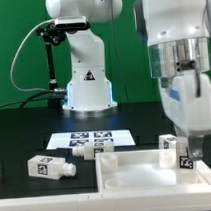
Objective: Assemble one leg
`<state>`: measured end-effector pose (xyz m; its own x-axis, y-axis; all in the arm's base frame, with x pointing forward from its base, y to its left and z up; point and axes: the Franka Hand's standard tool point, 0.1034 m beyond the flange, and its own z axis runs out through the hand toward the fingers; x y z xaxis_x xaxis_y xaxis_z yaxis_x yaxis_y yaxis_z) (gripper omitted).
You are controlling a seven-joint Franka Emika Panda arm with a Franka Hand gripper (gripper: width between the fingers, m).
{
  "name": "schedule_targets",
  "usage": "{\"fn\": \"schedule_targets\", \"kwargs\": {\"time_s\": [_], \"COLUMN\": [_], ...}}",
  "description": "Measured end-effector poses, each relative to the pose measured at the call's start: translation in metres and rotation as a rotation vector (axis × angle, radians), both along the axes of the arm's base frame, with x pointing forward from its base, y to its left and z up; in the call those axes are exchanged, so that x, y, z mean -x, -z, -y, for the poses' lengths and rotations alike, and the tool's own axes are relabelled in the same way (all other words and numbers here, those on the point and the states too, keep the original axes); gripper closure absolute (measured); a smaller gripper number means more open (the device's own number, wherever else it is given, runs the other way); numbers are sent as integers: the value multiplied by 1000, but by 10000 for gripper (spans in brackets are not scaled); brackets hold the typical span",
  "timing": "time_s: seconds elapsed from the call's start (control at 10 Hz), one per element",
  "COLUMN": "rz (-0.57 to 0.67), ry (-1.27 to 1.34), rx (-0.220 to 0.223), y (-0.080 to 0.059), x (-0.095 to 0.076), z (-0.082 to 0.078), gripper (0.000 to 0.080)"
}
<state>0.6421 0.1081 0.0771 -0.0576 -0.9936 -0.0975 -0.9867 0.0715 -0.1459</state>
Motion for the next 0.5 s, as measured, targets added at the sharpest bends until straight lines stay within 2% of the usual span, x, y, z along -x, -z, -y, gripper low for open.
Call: {"fn": "schedule_targets", "kwargs": {"time_s": [0.3, 0.5], "rz": [47, 41], "ry": [-78, -80], "rx": [-17, -12], "y": [-46, -39], "x": [1, 2], "z": [7, 6], "gripper": [152, 151]}}
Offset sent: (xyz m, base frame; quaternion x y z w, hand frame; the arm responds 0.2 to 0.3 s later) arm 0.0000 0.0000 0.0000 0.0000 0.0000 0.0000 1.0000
